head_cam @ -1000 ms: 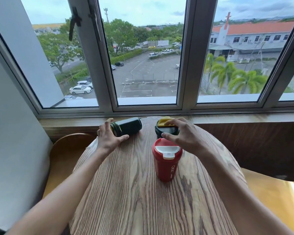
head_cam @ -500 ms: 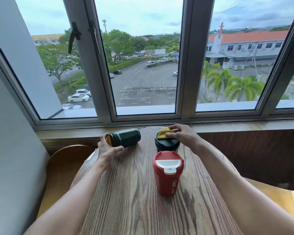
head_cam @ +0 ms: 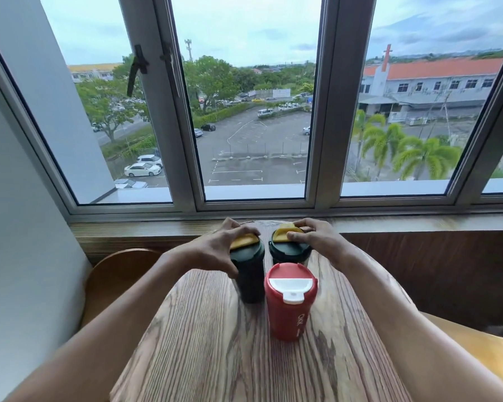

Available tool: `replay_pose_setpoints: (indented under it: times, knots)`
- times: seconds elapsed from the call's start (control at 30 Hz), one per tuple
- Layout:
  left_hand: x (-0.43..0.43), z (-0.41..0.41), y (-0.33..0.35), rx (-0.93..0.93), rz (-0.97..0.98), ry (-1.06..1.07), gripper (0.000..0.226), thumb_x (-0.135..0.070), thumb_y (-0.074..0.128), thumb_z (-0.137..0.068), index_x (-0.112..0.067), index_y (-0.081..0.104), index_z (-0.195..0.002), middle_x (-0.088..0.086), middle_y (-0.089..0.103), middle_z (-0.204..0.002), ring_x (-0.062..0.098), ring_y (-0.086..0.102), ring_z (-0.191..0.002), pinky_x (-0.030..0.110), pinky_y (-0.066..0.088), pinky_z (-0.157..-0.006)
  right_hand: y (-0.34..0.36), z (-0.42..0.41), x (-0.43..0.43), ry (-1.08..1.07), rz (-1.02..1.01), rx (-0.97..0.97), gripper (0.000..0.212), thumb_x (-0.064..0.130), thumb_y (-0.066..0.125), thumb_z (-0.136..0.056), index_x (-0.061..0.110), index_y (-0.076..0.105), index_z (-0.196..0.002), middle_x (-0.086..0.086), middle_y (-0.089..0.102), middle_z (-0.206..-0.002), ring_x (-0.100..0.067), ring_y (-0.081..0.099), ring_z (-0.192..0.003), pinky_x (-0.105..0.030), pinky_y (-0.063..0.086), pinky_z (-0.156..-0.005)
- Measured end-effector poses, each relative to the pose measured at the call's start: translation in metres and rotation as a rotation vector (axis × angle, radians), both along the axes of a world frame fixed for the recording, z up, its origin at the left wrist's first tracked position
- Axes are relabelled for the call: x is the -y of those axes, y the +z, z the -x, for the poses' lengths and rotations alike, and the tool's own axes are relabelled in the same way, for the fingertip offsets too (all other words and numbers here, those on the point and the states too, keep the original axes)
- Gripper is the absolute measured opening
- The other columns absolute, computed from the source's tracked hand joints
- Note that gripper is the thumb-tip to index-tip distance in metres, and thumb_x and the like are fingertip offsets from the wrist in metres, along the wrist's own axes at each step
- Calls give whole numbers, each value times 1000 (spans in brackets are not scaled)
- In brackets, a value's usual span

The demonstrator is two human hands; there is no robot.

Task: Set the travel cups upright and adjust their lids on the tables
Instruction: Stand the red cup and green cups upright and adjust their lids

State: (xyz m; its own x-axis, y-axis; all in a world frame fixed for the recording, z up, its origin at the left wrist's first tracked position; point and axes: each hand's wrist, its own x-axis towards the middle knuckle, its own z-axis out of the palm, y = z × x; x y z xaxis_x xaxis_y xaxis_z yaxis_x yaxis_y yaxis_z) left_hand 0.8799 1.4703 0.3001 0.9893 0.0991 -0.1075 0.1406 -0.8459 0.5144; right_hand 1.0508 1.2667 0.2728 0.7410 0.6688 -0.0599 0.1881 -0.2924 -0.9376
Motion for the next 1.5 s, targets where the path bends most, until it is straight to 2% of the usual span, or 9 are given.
replay_pose_setpoints:
  times: [0.17, 0.43, 0.57, 0.93, 1.03, 1.2, 1.3, 1.4, 1.5]
  knots:
    - [7, -5, 0, -38, -60, -11, 99, -34, 69, -42, -61, 32, -129, -16, 31, -124, 21, 44, -122, 45, 52, -94, -3, -2, 0, -11, -12, -6, 35, 30, 78, -78, 22, 65, -110, -8, 65, -114, -24, 60, -111, -43, 47, -103]
    - [7, -3, 0, -5, 45, -3, 95, -2, 74, -60, -33, 36, -141, -8, 33, -132, 15, 38, -128, 30, 49, -100, -14, 1, -1, -42, -91, -17, 36, 28, 77, -81, 22, 65, -115, -10, 67, -116, -25, 63, -111, -41, 50, -101]
    - [6, -5, 0, 2, 57, 5, 95, 2, 74, -64, -31, 35, -143, -7, 30, -134, 15, 36, -127, 23, 48, -96, -11, 3, 0, -42, -102, -34, 40, 24, 74, -84, 14, 63, -122, -12, 65, -117, -24, 63, -109, -27, 52, -88]
    - [-1, -6, -7, 9, 67, 1, 101, -12, 73, -56, -48, 33, -142, -18, 28, -135, 19, 37, -130, 38, 50, -101, -10, 14, 4, -85, -137, -83, 40, 28, 74, -85, 15, 60, -120, -11, 64, -117, -20, 63, -102, -20, 50, -70]
    - [-2, -3, -13, 43, 69, 29, 101, -29, 73, -53, -52, 28, -141, -21, 28, -138, 17, 35, -133, 41, 43, -109, -15, 24, 16, -207, -170, -19, 44, 33, 73, -84, 16, 59, -122, -8, 64, -116, -17, 61, -101, -23, 49, -73]
    - [7, 9, -23, 201, 60, 81, 103, -21, 82, -66, -47, 22, -145, -8, 21, -152, 17, 23, -142, 39, 24, -119, -27, 62, 50, -299, -267, 82, 34, 32, 67, -89, 20, 59, -120, 9, 64, -107, -6, 60, -101, -22, 49, -81]
    - [34, 26, -35, 479, -6, 249, 83, -28, 77, -68, -37, 37, -140, -2, 30, -144, 17, 26, -135, 40, 25, -116, -42, 83, 66, -222, -288, 13, 21, 19, 63, -93, 24, 65, -112, 6, 70, -106, -11, 66, -103, -31, 55, -89]
    - [70, 47, -52, 795, 68, 347, 43, -21, 78, -75, -24, 57, -112, -5, 53, -116, 11, 51, -112, 28, 42, -97, -56, 92, 75, -147, -315, -107, 21, 14, 58, -95, 19, 68, -113, -2, 74, -108, -17, 69, -104, -40, 55, -94]
    - [98, 59, -66, 715, 335, 276, 36, -28, 76, -79, -19, 60, -109, -4, 65, -104, 11, 64, -98, 26, 55, -84, -64, 97, 81, -92, -340, -197, 25, 9, 58, -94, 16, 67, -117, -7, 73, -111, -23, 68, -106, -47, 51, -99]
